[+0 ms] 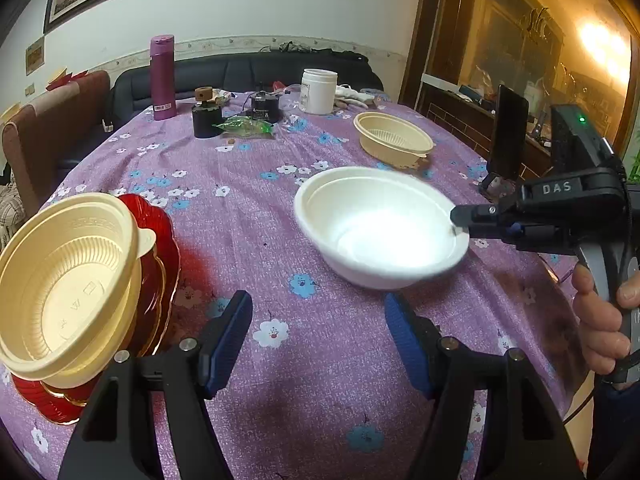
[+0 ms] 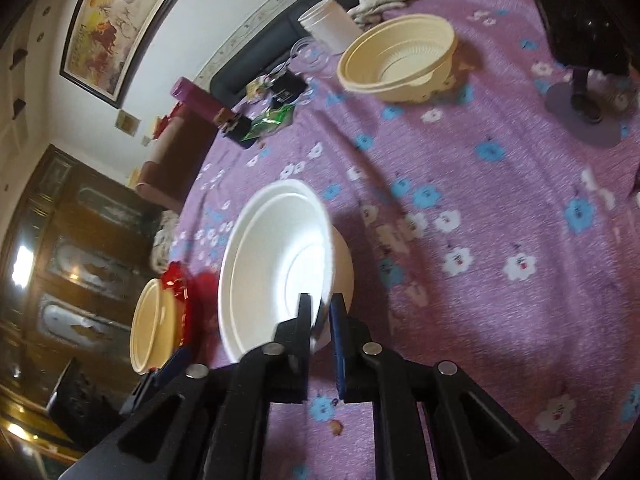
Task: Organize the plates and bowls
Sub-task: 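Grasp the rim of the large white bowl with both grippers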
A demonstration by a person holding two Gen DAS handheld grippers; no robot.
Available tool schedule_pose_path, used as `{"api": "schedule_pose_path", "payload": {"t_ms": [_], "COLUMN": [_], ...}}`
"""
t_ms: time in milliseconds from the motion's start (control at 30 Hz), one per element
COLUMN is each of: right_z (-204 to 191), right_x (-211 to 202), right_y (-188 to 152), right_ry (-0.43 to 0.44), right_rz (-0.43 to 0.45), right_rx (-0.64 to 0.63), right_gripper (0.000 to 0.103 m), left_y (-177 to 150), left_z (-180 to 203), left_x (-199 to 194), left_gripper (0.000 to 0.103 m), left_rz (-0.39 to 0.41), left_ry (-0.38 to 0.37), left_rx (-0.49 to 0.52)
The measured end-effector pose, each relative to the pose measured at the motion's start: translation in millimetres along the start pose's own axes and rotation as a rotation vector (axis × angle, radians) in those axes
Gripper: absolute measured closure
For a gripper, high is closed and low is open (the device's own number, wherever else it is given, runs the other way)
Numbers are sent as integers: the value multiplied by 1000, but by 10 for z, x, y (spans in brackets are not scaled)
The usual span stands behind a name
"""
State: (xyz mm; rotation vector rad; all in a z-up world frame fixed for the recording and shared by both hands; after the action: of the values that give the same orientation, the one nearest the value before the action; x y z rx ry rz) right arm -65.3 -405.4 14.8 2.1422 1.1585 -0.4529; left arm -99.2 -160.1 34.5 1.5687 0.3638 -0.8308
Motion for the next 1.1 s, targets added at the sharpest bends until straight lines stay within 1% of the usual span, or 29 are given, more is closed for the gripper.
{"api": "schedule_pose_path", "payload": {"t_ms": [33,67,100,133,233,300,367,433,567,733,933,967,1033,1100], "right_z": [-2,-4,-9,-11,-5,-2,2,4,28,28,15,25,40,44], "right_x": [-18,-44,-78,-111,-185,-225,-233,-235,-248,-207,-101,-79,-28,13], "right_y": [-3,-8,-17,-31,-57,-85,-105,-124,-145,-177,-190,-186,-193,-203], "right_ry": [-14,-22,-27,-29,-36,-49,-53,-44,-43,-45,-50,-50,-43,-37], "right_rz": [11,25,42,56,92,116,123,123,134,127,115,112,99,92], "right_rx": [-9,-20,-31,-38,-41,-49,-48,-46,-32,-33,-40,-38,-32,-29], "right_gripper": [77,72,65,63,63,63,63,63,63,63,64,66,74,80], "left_y": [5,13,27,43,96,173,249,334,455,504,495,488,477,468], "left_z": [1,0,-4,-11,-24,-31,-27,-18,20,19,52,63,81,106], "left_x": [-5,-1,12,27,50,72,99,142,316,561,709,736,742,729], "left_gripper": [35,35,35,35,35,35,35,35,35,35,35,36,47,54], "left_rz": [-1,-3,-10,-17,-30,-32,-39,-43,-68,-121,-139,-143,-146,-144], "left_ry": [0,-2,-4,-7,-25,-23,-33,-42,-23,-26,-17,-18,-23,-36], "left_rx": [0,-1,-4,-10,-33,-44,-55,-62,-59,-74,-68,-64,-59,-50]}}
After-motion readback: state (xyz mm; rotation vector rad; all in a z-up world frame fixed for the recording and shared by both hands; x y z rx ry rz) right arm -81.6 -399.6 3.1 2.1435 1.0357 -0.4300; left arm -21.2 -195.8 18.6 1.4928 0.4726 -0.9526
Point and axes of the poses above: each gripper's, at about its wrist camera, not at the fingertips, and x roughly the way its jaws point, z to its right, y to its top, the point moved 3 cm from there along x, roughly the way its jaws point, and after that the axes turned 8 degrees about y, right-handed, at the moved point
